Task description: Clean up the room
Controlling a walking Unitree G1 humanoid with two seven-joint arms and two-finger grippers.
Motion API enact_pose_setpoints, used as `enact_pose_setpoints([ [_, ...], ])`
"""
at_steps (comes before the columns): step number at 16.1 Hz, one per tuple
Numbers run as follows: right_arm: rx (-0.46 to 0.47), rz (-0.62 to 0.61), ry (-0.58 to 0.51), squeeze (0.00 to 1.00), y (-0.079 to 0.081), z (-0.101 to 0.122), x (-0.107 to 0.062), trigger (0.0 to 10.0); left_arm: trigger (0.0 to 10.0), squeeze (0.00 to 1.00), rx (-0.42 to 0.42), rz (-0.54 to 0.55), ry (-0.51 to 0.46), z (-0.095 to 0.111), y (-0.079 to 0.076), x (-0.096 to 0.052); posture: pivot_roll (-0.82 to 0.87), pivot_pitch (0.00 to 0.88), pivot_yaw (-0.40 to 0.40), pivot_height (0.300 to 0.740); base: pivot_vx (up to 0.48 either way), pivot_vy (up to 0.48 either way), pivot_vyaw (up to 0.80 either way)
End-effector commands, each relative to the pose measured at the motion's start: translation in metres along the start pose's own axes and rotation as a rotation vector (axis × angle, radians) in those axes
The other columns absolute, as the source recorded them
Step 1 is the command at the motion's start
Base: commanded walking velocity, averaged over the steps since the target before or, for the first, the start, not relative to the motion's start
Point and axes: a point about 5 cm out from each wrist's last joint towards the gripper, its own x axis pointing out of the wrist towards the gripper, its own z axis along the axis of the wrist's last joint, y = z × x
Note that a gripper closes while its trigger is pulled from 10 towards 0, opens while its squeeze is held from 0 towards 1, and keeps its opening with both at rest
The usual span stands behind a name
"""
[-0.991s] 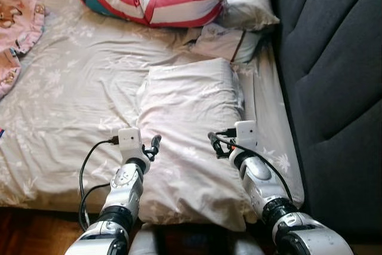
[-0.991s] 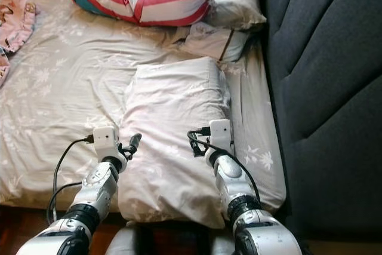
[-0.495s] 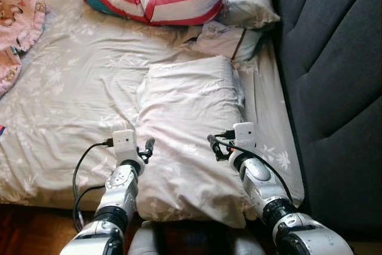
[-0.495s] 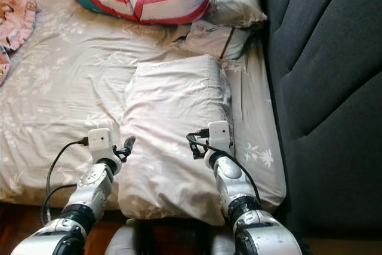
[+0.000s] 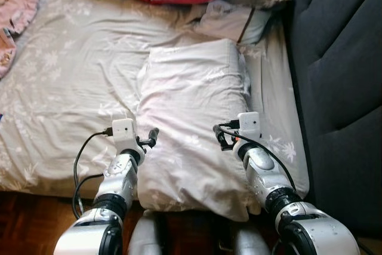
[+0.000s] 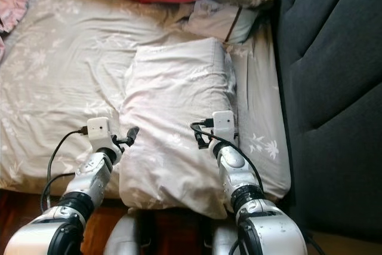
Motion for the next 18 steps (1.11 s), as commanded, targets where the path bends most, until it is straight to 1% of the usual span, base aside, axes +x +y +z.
enact_pose_setpoints([
  [1,0.018,-0.008,0.045,1.00,-0.001,-0.009,-0.002,10.0,10.0,1.00,-0.012,0.034,0.042,-0.008,0.011,-0.003,-0.04,0.378,0.026,0.666,0.000,0.000,0.00],
  [4,-0.001,-0.042,0.085,1.00,-0.012,-0.014,-0.004,10.0,10.0,1.00,-0.039,0.027,0.042,-0.008,0.012,-0.003,-0.04,0.379,0.026,0.666,0.000,0.000,0.00],
  [6,0.022,-0.053,0.100,1.00,-0.018,-0.017,-0.006,10.0,10.0,1.00,-0.080,0.024,0.040,-0.009,0.012,-0.004,-0.04,0.377,0.032,0.666,0.000,0.000,0.00],
  [7,0.027,-0.064,0.092,1.00,-0.023,-0.015,-0.006,10.0,10.0,1.00,-0.110,0.023,0.038,-0.010,0.014,-0.004,-0.04,0.373,0.047,0.666,0.000,0.000,0.00],
  [8,0.048,-0.076,0.081,1.00,-0.027,-0.012,-0.006,10.0,10.0,1.00,-0.116,0.015,0.037,-0.010,0.014,-0.005,-0.04,0.369,0.053,0.666,0.000,0.000,0.00],
  [9,0.090,-0.091,0.070,1.00,-0.030,-0.009,-0.006,10.0,10.0,1.00,-0.114,0.008,0.037,-0.010,0.015,-0.005,-0.04,0.366,0.056,0.666,0.000,0.000,0.00],
  [10,0.115,-0.094,0.067,1.00,-0.032,-0.008,-0.006,10.0,10.0,1.00,-0.121,-0.001,0.030,-0.009,0.014,-0.004,-0.04,0.363,0.056,0.666,0.000,0.000,0.00],
  [14,0.102,-0.073,0.085,1.00,-0.032,-0.012,-0.007,10.0,10.0,1.00,-0.177,-0.006,-0.009,-0.005,0.016,-0.005,-0.04,0.349,0.066,0.666,0.000,0.000,0.00],
  [15,0.097,-0.087,0.088,1.00,-0.035,-0.013,-0.008,10.0,10.0,0.00,-0.166,-0.020,-0.008,-0.005,0.016,-0.005,-0.04,0.345,0.070,0.666,0.000,0.000,0.00],
  [16,0.101,-0.095,0.087,0.73,-0.037,-0.012,-0.008,10.0,10.0,0.00,-0.159,-0.032,-0.004,-0.005,0.015,-0.005,-0.04,0.343,0.071,0.666,0.000,0.000,0.00],
  [17,0.104,-0.098,0.087,0.01,-0.039,-0.012,-0.009,10.0,10.0,0.00,-0.158,-0.038,0.000,-0.005,0.015,-0.004,-0.04,0.343,0.068,0.666,0.000,0.000,0.00],
  [18,0.095,-0.091,0.091,0.00,-0.039,-0.012,-0.009,10.0,10.0,0.00,-0.162,-0.031,-0.004,-0.004,0.016,-0.004,-0.04,0.341,0.063,0.666,0.000,0.000,0.00],
])
